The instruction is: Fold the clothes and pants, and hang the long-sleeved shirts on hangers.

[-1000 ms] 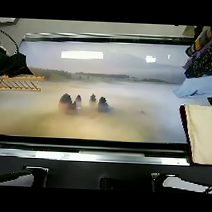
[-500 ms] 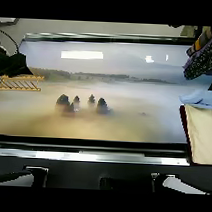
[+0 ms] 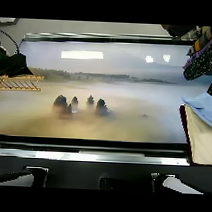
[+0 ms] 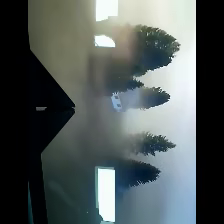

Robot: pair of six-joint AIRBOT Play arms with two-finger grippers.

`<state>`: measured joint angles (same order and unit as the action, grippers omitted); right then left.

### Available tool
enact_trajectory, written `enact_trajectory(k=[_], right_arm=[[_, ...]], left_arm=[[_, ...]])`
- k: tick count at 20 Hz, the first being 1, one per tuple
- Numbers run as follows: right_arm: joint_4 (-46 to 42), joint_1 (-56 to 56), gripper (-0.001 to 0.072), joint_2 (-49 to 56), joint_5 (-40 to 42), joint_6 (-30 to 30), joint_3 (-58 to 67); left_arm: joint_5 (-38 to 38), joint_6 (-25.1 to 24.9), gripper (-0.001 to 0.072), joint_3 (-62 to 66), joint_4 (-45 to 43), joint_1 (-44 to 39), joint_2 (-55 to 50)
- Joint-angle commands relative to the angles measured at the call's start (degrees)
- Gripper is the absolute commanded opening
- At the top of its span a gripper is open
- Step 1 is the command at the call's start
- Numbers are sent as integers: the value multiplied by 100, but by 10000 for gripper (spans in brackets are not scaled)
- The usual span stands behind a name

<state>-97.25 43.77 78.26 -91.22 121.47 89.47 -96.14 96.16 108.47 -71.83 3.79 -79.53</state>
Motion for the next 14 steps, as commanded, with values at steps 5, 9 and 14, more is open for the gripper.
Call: enact_trajectory(k=[5,9,14], right_arm=[[-1233,-2,30,-444,140,-164,-2050],[-1453,-2,30,-446,177,-170,-2459],[-1602,-2,31,-446,313,-170,-2662]], left_arm=[[-2,-39,18,-2,-4,4,-2],[-2,-37,18,-2,-4,4,-2],[-2,-39,18,-2,-4,4,-2]])
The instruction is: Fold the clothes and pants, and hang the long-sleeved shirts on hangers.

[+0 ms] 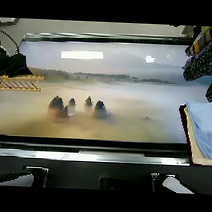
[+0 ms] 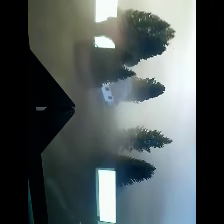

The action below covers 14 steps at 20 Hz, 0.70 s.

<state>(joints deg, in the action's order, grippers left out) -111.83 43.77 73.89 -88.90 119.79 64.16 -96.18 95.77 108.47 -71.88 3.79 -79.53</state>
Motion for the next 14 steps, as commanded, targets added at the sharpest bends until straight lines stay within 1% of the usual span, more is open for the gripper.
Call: enact_trajectory(k=[1,2,3,4,5,7,8,9,10,11,12,13,14], right_arm=[[-177,-2,34,-7,107,-2,-131],[-229,-2,111,-9,94,0,-131],[-302,-2,322,-9,33,0,-131],[-417,-2,495,-9,-50,2,-131],[-533,-2,540,-13,-109,2,-111],[-452,-4,533,-125,116,0,9],[-195,-4,519,-225,361,-2,120],[247,-4,422,-367,750,-74,269],[835,-4,296,-503,1193,-236,409],[1613,-17,239,-636,1733,-555,535],[2503,-111,225,-765,2299,-1071,625],[3331,-319,164,-885,2684,-1659,669],[3976,-597,112,-981,2894,-2232,678]], left_arm=[[2,0,18,-2,0,4,-2],[2,0,18,-2,0,4,-2],[2,0,18,-2,0,4,-2],[4,0,18,-2,0,4,-2],[2,0,18,-2,0,4,-2],[17,-2,18,-2,0,4,-2],[33,-2,18,-2,0,4,-4],[46,-2,18,-2,0,4,-15],[57,0,18,-2,2,4,-35],[57,-2,18,-2,0,4,-61],[55,-4,18,-2,0,4,-87],[66,-31,18,-39,0,2,-92],[63,-46,18,-107,-28,-13,-85]])
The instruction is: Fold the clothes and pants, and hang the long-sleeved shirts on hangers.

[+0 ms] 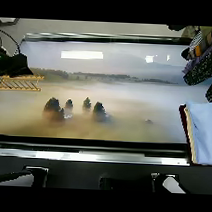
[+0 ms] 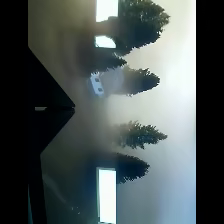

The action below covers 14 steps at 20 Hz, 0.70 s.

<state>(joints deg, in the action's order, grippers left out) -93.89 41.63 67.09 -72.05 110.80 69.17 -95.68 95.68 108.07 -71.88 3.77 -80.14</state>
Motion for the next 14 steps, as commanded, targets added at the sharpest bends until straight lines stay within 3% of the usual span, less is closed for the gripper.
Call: enact_trajectory(k=[1,3,5,8,14], right_arm=[[2708,-752,110,-369,1235,-1888,177],[3034,-1617,33,-400,761,-2660,177],[2643,-2472,32,-400,28,-2946,175],[2135,-3294,31,-400,-721,-3049,175],[2129,-3499,31,-400,-898,-2962,175]], left_arm=[[13,-85,18,-177,-122,-57,9],[35,-304,17,-496,-527,-262,149],[236,-518,17,-914,-970,-540,393],[645,-566,18,-1241,-1110,-739,645],[518,-247,20,-1241,-1110,-780,629]])
